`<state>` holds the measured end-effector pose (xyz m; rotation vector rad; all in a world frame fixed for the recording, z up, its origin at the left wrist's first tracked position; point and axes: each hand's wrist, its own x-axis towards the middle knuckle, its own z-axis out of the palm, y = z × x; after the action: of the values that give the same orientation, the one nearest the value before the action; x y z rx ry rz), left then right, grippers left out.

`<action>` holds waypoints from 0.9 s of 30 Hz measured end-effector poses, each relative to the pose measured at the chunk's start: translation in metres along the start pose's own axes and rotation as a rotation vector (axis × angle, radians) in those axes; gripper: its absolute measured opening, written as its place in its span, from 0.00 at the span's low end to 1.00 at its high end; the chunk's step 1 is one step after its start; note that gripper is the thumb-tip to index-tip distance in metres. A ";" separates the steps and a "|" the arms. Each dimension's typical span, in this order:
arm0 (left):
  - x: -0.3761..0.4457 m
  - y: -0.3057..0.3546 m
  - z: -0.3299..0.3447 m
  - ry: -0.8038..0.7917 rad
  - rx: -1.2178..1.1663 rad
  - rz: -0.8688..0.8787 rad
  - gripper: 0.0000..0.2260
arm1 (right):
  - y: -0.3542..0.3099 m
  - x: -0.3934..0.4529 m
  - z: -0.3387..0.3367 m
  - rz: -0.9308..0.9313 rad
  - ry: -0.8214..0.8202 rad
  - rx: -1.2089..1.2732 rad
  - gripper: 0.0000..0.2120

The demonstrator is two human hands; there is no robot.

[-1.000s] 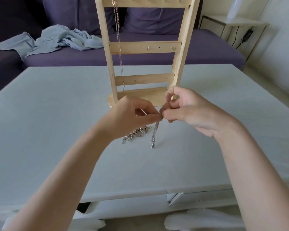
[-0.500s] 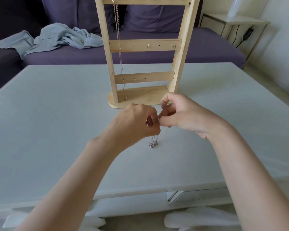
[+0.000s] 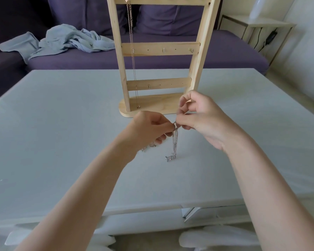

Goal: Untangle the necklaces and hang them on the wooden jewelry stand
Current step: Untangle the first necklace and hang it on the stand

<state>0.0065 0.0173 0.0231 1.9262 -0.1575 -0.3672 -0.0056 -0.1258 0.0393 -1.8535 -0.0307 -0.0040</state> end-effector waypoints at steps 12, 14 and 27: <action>-0.002 0.003 -0.011 0.011 -0.493 -0.041 0.09 | 0.002 -0.002 -0.006 0.067 -0.022 -0.074 0.05; -0.002 0.003 -0.013 -0.010 -0.475 -0.025 0.09 | 0.003 -0.001 -0.008 0.050 0.062 -0.050 0.05; 0.010 -0.008 -0.008 0.320 0.151 0.054 0.12 | 0.004 0.004 -0.009 -0.088 0.362 -0.040 0.08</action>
<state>0.0178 0.0243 0.0171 2.0967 -0.0265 -0.0078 -0.0018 -0.1349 0.0382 -1.8652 0.1410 -0.4025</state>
